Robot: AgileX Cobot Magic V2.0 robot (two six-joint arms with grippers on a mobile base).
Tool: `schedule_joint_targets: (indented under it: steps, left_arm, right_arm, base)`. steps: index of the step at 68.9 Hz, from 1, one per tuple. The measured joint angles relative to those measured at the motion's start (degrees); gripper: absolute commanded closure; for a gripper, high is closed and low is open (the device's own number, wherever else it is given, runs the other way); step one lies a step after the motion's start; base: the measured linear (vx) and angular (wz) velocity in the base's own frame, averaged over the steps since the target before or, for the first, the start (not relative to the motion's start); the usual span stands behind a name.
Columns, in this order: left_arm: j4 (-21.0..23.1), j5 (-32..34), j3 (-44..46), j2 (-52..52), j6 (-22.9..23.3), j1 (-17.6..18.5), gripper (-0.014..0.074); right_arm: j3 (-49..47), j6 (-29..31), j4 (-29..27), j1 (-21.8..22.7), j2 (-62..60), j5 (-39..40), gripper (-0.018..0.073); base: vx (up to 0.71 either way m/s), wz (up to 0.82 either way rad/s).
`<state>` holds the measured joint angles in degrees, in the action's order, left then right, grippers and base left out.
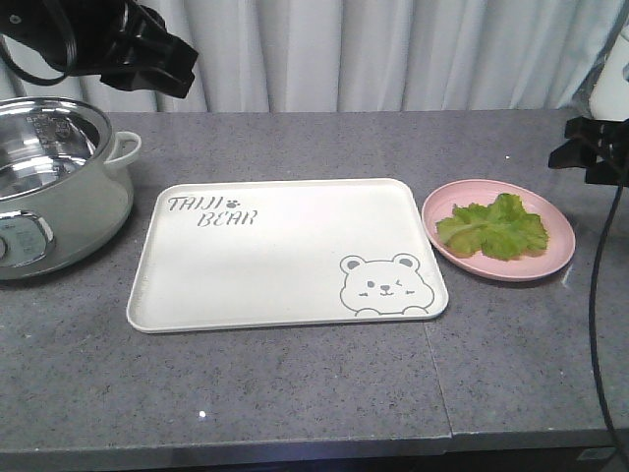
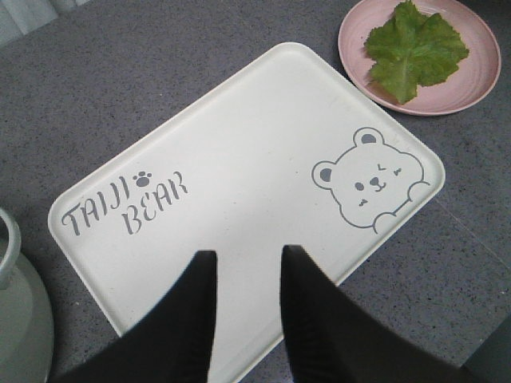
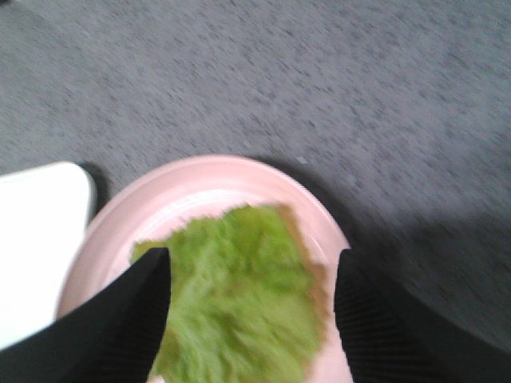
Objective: Transfer vegetables to tray and serve
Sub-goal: 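Lower the right gripper to the pink plate rim and grasp it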
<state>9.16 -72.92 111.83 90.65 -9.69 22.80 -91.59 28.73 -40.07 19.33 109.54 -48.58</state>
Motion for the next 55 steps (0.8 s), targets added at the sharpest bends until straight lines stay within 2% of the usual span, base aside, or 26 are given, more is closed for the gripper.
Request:
schedule_joint_targets:
  steps: [7,16,55]
  left_arm:
    - [0.0,-0.02,0.0,0.0,0.0,0.0,0.0407]
    - [0.0,-0.02,0.0,0.0,0.0,0.0,0.0407]
    - [0.0,-0.02,0.0,0.0,0.0,0.0,0.0407]
  right_arm:
    - [-0.07,-5.02,5.78,1.36,-1.18,-3.23,0.0115]
    - [-0.07,-8.79,9.63,1.97,-1.07,-6.59,0.0115]
    - [-0.07,-9.75,9.36,1.79,6.77,-8.55,0.0132]
  base:
    - [0.0,0.0]
    - [0.0,0.0]
    - [0.0,0.0]
